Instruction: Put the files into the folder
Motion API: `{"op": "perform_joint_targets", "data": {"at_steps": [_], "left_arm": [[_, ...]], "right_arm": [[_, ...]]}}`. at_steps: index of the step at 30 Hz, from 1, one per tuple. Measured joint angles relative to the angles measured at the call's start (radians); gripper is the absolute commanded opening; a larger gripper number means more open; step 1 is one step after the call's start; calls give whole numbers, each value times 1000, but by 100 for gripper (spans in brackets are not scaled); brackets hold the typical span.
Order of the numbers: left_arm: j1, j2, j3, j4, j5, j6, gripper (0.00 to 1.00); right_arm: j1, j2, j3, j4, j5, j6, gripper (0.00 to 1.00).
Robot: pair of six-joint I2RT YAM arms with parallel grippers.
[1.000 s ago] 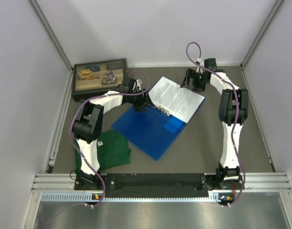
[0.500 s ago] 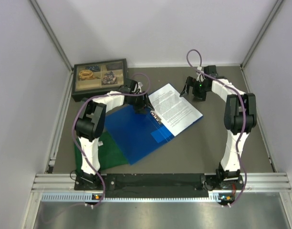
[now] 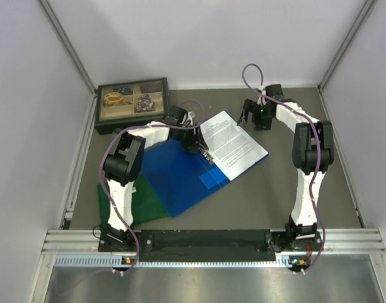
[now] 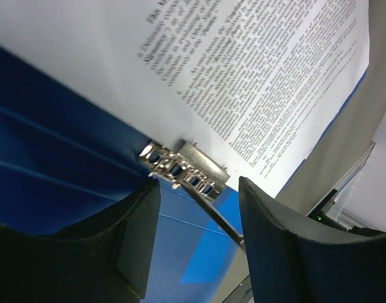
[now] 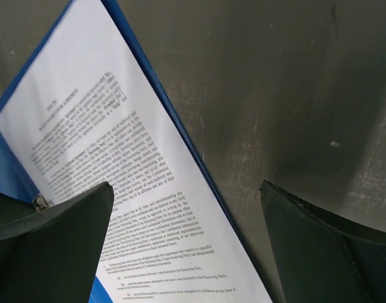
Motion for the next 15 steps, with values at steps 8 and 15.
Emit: {"op": "perform_joint_targets", "data": {"at_steps": [8,15], "left_arm": [[-68,29,30,19,7,-21,55],[-86,33,23,52,8,-53,57]], "right_arm": [[55,-124,-218,44,104,35,98],[56,-216,-287,-36,214,68,99]]}}
